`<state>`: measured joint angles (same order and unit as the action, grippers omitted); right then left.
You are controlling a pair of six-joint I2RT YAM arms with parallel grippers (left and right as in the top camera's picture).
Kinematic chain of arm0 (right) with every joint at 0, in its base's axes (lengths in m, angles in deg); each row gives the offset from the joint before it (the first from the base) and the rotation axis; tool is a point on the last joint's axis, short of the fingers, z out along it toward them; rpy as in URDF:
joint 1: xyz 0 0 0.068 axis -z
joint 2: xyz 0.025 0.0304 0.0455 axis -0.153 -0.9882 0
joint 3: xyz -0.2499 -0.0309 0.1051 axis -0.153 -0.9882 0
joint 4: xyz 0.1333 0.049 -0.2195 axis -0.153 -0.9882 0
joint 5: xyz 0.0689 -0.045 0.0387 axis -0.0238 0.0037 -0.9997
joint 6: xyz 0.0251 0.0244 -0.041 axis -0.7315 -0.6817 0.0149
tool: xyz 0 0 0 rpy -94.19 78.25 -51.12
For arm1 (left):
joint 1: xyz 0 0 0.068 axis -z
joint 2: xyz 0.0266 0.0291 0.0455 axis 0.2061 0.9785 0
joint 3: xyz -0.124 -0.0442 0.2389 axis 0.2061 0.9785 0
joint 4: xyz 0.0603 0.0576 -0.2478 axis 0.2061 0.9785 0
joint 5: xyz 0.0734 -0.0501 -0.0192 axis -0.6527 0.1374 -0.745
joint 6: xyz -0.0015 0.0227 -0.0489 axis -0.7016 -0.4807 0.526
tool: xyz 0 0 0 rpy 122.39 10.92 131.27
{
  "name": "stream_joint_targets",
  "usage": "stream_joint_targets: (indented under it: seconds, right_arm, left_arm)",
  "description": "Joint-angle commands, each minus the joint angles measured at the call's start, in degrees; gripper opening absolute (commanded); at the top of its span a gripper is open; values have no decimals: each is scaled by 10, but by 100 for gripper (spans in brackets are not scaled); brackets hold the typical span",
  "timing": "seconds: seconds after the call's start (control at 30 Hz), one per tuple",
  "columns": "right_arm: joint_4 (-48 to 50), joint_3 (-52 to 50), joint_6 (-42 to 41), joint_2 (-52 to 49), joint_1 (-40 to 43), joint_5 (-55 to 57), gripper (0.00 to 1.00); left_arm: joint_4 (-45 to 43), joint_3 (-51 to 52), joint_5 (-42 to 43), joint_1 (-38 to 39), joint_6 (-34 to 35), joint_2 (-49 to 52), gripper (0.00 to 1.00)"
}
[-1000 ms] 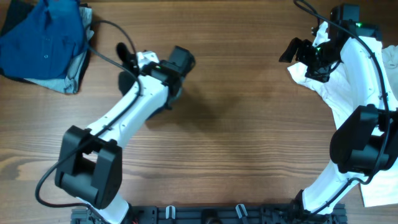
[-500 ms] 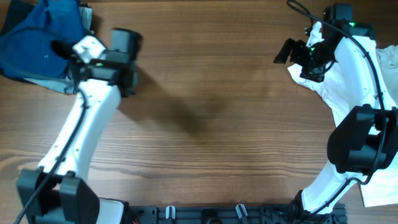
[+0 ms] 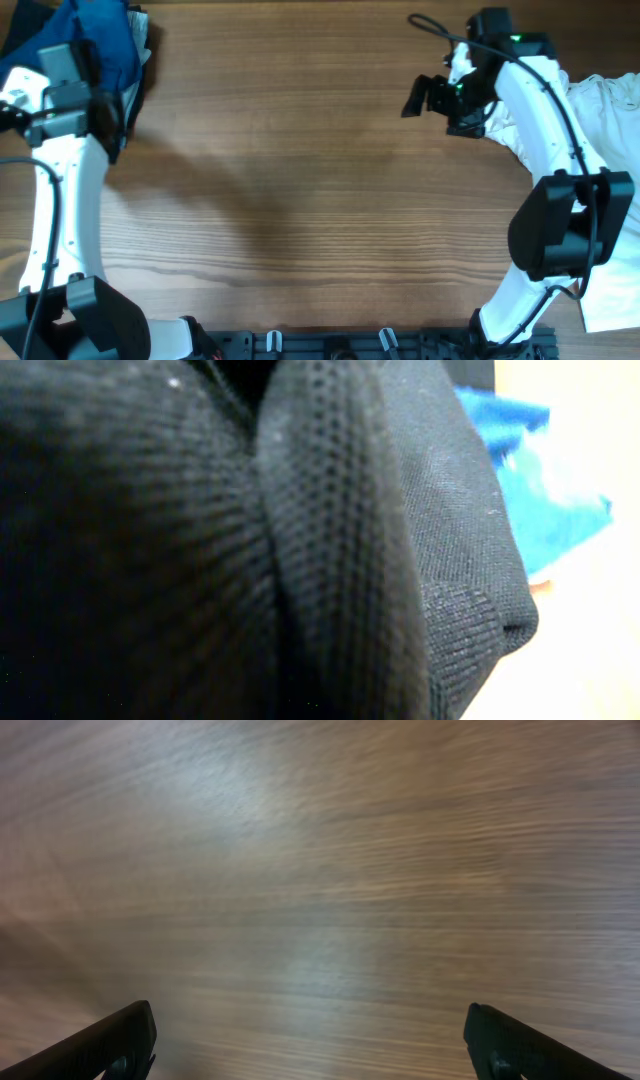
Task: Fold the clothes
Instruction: 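Lower the black bundle onto the blue shirt stack with the left gripper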
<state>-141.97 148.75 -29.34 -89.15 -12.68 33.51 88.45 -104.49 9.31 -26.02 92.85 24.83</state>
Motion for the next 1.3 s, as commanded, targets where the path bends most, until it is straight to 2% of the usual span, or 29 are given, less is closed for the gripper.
stream_joint_targets:
  seconds: [0.0, 0.4, 0.63, 0.83, 1.03, 1.27]
  right_arm:
    - [0, 5, -19, 0, -28, -11, 100]
    - [4, 5, -17, 0, -66, -14, 100]
    - [-16, 5, -16, 0, -67, -11, 100]
    - [-15, 5, -19, 0, -67, -11, 100]
    - [-17, 5, -19, 0, -67, -11, 100]
    - [-23, 5, -18, 0, -67, -11, 100]
  left_arm:
    - [-31, -5, 30, -41, -21, 4, 4]
    - [-90, -5, 49, -70, -24, 144, 4]
    - [-140, -11, 67, -70, -24, 159, 4]
    - [-113, -68, 63, -53, -24, 158, 4]
    - [-27, -177, 31, -16, -23, 156, 4]
    - [-25, -213, 24, -13, -19, 157, 4]
